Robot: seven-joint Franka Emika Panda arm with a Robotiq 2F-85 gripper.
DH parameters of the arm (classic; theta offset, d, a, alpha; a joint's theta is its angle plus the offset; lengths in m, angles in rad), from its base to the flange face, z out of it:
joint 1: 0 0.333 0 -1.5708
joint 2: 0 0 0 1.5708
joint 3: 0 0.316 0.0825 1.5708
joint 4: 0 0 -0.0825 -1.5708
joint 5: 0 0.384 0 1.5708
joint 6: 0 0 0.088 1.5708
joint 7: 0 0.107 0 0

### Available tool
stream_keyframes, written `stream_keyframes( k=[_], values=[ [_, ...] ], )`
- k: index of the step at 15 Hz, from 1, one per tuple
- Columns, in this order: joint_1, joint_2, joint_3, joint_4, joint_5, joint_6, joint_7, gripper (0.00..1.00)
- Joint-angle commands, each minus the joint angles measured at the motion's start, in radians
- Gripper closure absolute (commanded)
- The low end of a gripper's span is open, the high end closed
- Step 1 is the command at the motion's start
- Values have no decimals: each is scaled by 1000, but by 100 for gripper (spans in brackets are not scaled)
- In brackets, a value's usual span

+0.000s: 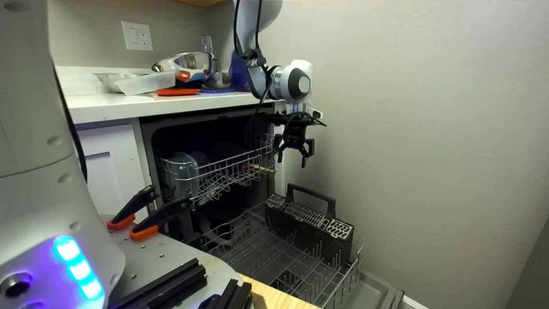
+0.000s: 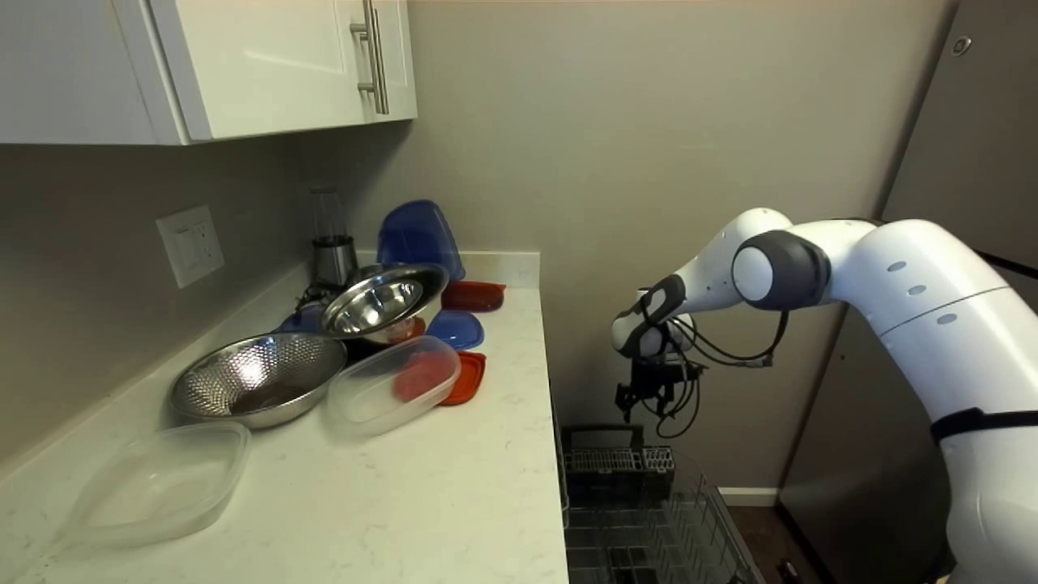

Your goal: Push in the dishwasher rack

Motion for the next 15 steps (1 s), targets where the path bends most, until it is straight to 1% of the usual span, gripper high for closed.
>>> stream_keyframes(
  k=[1, 5, 9, 10, 15],
  values=[
    [-53, -198, 8, -163, -11, -66, 11, 0],
    [-90, -291, 12, -205, 2, -129, 13, 0],
    [-103, -333, 15, -232, 15, -163, 16, 0],
    [-98, -283, 11, -175, -4, -148, 6, 0],
    [-98, -280, 13, -174, -4, -148, 5, 0]
  ],
)
